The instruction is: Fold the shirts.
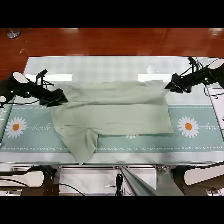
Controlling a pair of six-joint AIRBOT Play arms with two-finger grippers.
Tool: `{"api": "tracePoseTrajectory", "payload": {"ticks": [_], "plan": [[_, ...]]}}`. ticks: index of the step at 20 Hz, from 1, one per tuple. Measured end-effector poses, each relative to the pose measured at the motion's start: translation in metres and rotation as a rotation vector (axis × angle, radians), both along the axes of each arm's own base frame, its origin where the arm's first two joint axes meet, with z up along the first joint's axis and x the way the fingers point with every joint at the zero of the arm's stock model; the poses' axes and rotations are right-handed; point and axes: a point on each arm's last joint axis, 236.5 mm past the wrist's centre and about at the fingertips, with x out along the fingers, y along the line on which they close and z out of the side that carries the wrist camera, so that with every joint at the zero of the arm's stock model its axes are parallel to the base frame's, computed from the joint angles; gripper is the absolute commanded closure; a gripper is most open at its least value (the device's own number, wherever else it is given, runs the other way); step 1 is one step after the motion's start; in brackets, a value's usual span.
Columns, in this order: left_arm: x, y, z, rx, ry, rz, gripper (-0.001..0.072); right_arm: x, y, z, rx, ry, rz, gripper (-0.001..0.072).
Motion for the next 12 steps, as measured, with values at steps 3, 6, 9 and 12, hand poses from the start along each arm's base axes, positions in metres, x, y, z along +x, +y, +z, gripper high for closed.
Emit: {"api": "tracePoseTrajectory", "payload": {"ticks": [3, 6, 9, 12], "plan": [[-0.011, 0.010, 0.012, 0.006, 0.053, -0.016, 0.0000, -0.007, -0.009, 0.008, -0.005, 0.020, -0.009, 0.0092], [-0.031, 0.030, 0.036, 0.019, 0.067, 0.008, 0.0000, -0.028, -0.038, 0.023, -0.062, 0.038, -0.037, 0.0092], [-0.076, 0.045, 0.041, 0.031, 0.103, 0.057, 0.0001, -0.062, -0.059, 0.027, -0.121, 0.027, -0.111, 0.0092], [-0.129, 0.048, 0.027, 0.013, 0.166, 0.143, 0.0001, -0.098, -0.044, 0.021, -0.091, -0.012, -0.176, 0.0092]]}}
